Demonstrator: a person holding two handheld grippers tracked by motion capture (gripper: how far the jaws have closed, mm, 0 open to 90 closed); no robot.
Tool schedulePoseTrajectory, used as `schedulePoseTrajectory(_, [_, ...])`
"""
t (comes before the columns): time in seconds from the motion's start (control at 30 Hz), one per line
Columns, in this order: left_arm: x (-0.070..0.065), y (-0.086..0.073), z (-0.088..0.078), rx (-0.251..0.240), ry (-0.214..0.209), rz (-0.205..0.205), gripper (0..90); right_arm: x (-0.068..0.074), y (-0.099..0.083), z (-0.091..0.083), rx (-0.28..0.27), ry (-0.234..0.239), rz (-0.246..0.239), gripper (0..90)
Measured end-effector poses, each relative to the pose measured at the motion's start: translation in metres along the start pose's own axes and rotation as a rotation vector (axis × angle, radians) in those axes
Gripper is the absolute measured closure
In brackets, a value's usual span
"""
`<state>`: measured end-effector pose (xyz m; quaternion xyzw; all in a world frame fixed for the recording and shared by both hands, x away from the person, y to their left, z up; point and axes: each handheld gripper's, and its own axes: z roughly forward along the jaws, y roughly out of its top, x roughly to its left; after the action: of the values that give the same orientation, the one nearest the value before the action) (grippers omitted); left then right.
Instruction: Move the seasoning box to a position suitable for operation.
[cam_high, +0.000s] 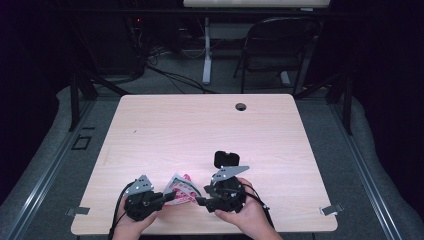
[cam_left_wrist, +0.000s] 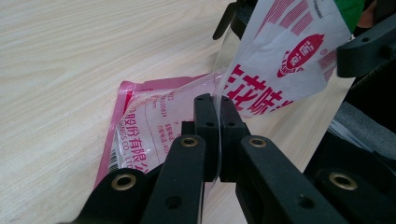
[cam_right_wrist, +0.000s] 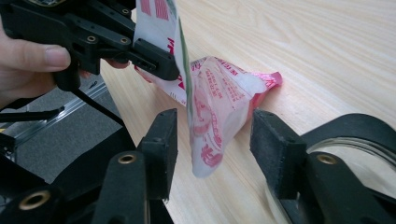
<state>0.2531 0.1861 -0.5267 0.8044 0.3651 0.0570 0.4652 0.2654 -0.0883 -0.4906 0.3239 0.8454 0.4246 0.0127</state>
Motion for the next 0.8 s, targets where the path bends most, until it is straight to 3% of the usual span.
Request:
schedulePoseTrajectory(0.2, [0.000, -0.003, -0.001, 0.001, 0.000, -0.008, 90.0, 0.001, 0.004, 0.013, 0.035, 0.036, 0.035, 59.4])
schedulePoseTrajectory(0.4, [0.000, -0.005, -0.002, -0.005, 0.000, -0.011, 90.0, 0.001, 0.007, 0.021, 0.080, 0.031, 0.049, 64.5])
schedulePoseTrajectory(0.8, [-0.002, -0.007, -0.002, 0.006, 0.003, -0.001, 90.0, 0.000, 0.008, 0.026, 0.107, 0.029, 0.048, 76.4])
